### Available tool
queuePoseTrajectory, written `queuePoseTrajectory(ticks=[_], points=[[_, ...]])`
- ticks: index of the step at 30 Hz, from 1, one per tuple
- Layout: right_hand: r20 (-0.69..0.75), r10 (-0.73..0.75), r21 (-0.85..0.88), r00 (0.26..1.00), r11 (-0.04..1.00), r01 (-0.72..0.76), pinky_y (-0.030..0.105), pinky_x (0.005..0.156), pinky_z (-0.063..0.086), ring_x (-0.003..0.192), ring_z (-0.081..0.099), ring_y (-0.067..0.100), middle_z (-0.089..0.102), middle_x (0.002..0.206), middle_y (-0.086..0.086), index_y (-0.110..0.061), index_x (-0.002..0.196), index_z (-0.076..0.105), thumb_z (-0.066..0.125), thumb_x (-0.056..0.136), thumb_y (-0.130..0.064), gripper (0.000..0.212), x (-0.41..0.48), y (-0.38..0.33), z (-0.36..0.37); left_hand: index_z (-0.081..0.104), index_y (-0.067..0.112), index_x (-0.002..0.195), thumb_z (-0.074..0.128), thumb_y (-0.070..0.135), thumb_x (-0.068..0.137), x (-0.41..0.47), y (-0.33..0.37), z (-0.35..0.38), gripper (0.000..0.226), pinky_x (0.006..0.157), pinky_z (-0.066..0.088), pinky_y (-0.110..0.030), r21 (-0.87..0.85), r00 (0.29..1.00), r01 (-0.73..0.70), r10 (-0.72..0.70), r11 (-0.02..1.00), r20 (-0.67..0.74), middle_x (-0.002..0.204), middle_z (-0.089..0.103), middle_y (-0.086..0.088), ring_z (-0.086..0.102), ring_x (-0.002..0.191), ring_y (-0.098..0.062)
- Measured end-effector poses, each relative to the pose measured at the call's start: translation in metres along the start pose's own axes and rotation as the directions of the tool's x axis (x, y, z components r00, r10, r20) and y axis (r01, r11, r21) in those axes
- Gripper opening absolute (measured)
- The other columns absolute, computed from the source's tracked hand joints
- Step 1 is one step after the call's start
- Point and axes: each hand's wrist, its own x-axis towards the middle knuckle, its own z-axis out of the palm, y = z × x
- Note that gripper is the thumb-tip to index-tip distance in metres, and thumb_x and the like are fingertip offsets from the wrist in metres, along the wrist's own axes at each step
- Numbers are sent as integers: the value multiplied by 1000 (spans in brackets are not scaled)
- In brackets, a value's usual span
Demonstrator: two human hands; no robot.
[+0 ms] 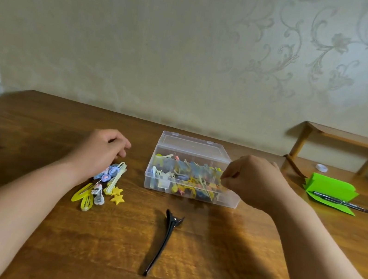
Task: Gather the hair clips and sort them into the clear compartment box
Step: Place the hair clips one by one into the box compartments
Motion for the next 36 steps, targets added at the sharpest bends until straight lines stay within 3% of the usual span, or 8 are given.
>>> queuePoseTrajectory(ticks=[4,8,13,18,21,23,28,36], points=[[-13,-1,38,1000,999,1,46,100,51,85,65,5,73,86,-22,-38,93,83,67,96,-40,17,1,-1,2,76,26,102,49,20,112,0,0,0,30,78,51,-35,-5,1000,5,-5,1000,-2,98,76,-1,69,95,-18],[-166,-15,99,986,995,32,46,94,54,87,66,11,72,86,-21,-35,91,81,63,98,-38,20,1,-10,4,77,26,101,50,21,110,-2,5,1,30,79,52,-35,-8,1000,19,-19,1000,2,97,76,0,69,95,-17],[-264,-204,241,943,932,269,37,85,54,93,65,9,71,95,-21,-36,99,79,67,99,-34,13,-8,-63,12,79,27,98,53,23,109,-3,4,2,28,89,56,-38,-33,999,30,-30,999,-11,96,77,2,71,96,-16],[-144,-443,177,885,868,463,40,94,48,106,57,14,67,108,-14,-37,109,78,64,100,-32,17,-10,-118,19,78,27,89,56,21,106,3,1,3,28,74,54,-39,-54,998,47,-49,997,-28,87,76,1,69,87,-23],[-31,-517,52,855,854,518,40,97,42,112,51,16,63,115,-12,-38,114,75,57,100,-39,23,-9,-140,23,76,28,84,57,17,104,6,-1,3,30,85,58,-49,-56,997,65,-67,996,-33,77,75,5,69,82,-24],[38,-552,-22,833,833,552,43,98,40,113,48,19,60,116,-10,-35,110,75,55,98,-45,25,-9,-151,23,76,25,86,55,15,105,6,0,3,29,89,58,-48,-60,997,71,-73,996,-25,78,75,4,69,82,-23],[214,-564,-91,797,801,591,45,103,38,120,43,18,58,120,-12,-37,110,77,61,95,-59,31,-7,-167,15,77,22,88,57,14,103,8,0,2,26,90,60,-47,-82,996,87,-89,993,-12,79,76,2,70,81,-22],[298,-539,-32,788,819,572,47,102,41,112,48,20,61,106,-8,-29,96,74,51,98,-40,25,-11,-168,11,77,22,96,56,20,104,5,4,2,23,73,45,-30,-68,997,75,-76,995,-14,88,77,2,68,87,-15]])
